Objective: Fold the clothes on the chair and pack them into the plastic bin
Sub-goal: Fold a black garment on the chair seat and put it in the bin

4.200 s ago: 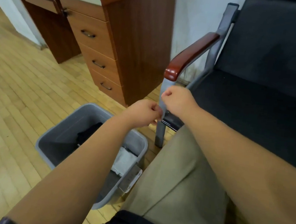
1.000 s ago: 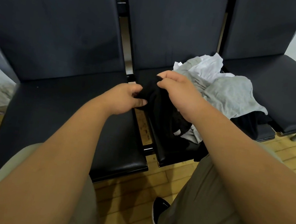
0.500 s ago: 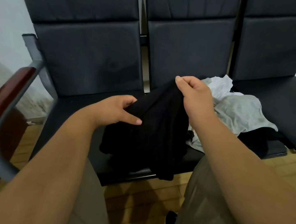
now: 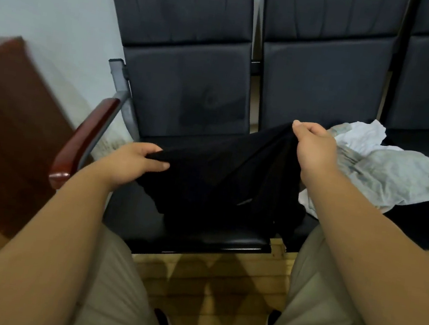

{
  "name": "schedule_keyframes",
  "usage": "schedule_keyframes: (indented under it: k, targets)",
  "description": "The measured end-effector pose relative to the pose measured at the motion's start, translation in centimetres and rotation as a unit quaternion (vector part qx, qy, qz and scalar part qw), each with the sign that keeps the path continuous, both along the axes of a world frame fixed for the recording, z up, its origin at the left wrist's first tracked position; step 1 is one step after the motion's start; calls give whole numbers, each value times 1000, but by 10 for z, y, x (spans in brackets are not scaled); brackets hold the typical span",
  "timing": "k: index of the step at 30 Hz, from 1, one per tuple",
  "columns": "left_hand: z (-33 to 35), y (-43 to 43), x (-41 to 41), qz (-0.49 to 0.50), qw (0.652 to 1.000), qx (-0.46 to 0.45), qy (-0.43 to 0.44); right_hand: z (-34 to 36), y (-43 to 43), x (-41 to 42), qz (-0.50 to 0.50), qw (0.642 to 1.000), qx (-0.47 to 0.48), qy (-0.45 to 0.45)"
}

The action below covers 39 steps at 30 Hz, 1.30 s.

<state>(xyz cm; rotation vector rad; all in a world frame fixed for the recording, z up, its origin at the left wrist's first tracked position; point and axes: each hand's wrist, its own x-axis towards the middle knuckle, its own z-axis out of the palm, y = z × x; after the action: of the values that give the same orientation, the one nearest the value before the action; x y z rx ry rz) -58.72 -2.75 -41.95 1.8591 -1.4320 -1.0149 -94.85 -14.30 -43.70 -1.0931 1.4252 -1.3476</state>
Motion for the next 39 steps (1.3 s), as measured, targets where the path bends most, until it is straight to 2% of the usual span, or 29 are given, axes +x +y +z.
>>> schedule_keyframes:
  k: [3,6,8,11,14,20,25,32,39]
  targets:
    - [4,10,-2,49,991,-54,112,-7,-3,13,46,994,15,102]
    - [10,19,-16,75,971,-75,216,-11,8,35,126,948,23,292]
    - [11,21,-28,91,960,-72,256,-8,28,56,185,929,4,321]
    - [6,17,-41,85,950,-70,293,-6,64,88,327,903,-66,270]
    - [3,10,-46,46,936,-70,341,-9,86,109,411,886,-64,204]
    - [-3,-4,-49,5,921,-75,382,-22,79,112,330,920,-68,202]
    - [-11,-11,-59,30,924,-64,377,-25,77,108,341,926,-39,156]
    - [-14,-21,-68,76,936,-70,336,-26,76,106,326,931,-51,156]
    - [-21,-34,-74,95,930,-90,344,-26,66,103,288,951,-30,112]
